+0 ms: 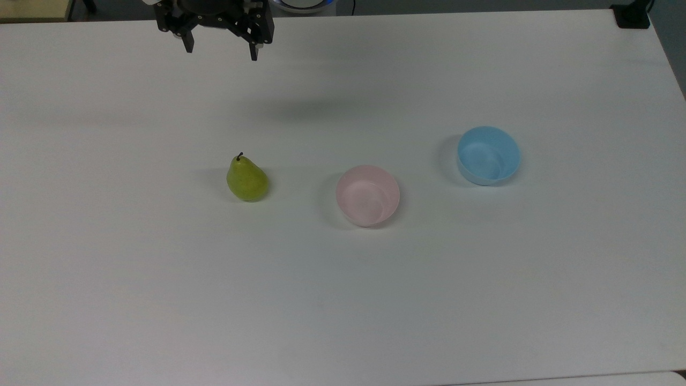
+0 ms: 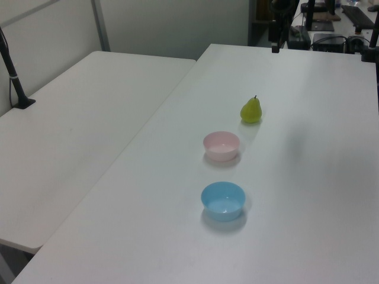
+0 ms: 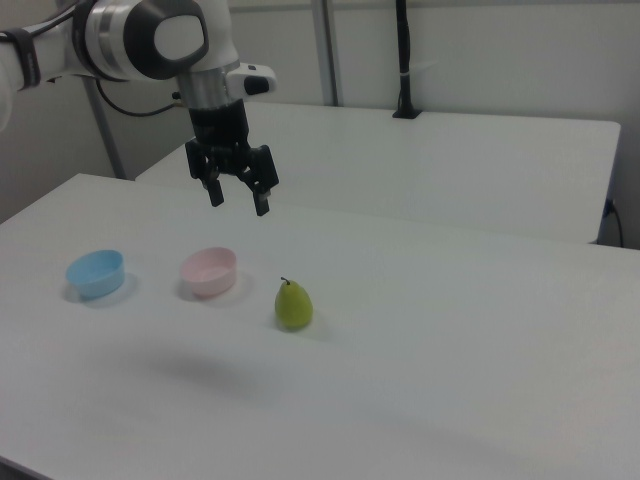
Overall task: Place the pear in the bowl
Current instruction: 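Move the open gripper toward the yellow-green pear, then lower the gripper over the pear and close it on the pear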
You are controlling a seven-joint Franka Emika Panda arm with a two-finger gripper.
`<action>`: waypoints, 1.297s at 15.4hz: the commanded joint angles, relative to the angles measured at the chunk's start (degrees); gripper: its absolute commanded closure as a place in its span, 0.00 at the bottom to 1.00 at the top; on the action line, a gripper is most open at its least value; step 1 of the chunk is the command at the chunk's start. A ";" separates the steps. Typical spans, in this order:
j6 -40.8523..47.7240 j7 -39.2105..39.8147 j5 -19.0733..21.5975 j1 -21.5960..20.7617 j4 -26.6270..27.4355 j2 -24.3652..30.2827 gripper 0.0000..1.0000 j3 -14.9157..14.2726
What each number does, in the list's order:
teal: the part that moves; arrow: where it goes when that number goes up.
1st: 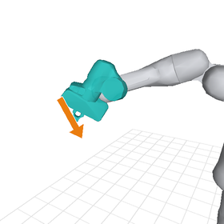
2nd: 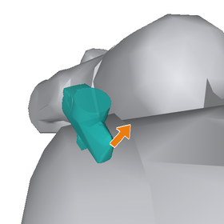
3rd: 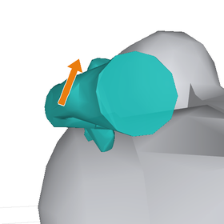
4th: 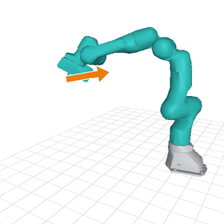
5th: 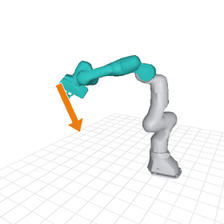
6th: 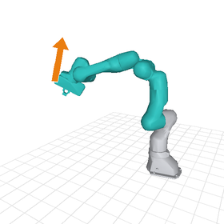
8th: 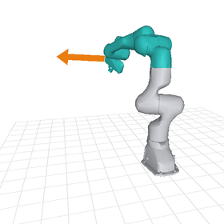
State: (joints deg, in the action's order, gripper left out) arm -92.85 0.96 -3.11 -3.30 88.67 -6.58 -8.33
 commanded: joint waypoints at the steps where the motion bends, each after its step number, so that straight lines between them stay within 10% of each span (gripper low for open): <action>1: 0.13 3.51 0.91 -1.01 -2.35 -4.30 0.00 -3.79; 20: -20.88 6.95 0.29 -6.90 -1.31 -26.73 0.00 -6.18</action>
State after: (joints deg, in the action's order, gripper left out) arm -111.80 7.95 -3.06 -9.45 86.02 -32.98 -13.51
